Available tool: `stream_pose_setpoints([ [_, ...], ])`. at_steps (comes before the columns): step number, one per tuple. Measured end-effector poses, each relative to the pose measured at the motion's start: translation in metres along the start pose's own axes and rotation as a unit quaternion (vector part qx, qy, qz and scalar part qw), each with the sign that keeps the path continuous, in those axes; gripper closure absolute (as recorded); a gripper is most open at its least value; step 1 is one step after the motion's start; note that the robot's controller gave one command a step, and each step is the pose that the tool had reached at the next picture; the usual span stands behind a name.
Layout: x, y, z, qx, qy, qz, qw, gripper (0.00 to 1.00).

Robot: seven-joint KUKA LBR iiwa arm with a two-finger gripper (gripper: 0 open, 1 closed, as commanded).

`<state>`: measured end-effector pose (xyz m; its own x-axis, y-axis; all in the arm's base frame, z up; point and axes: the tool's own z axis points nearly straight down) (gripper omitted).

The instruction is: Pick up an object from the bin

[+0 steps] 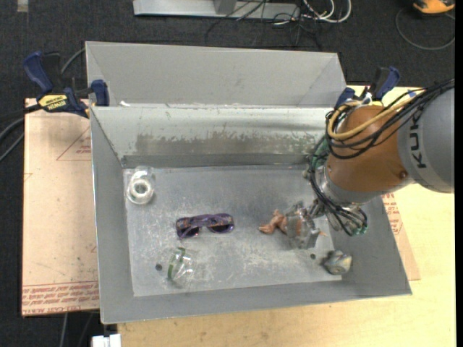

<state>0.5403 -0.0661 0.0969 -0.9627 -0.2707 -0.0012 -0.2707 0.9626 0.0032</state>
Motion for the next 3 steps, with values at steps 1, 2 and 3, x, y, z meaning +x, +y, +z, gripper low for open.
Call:
stream_pose_setpoints([
  [1,0.000,0.000,0.000,0.000,0.0001,0.000,1.0000,0.00],
  [2,0.000,0.000,0.000,0.000,0.0002,0.000,1.0000,0.00],
  [3,-0.066,-0.001,0.027,0.000,-0.0035,-0.038,0.9993,0.00],
])
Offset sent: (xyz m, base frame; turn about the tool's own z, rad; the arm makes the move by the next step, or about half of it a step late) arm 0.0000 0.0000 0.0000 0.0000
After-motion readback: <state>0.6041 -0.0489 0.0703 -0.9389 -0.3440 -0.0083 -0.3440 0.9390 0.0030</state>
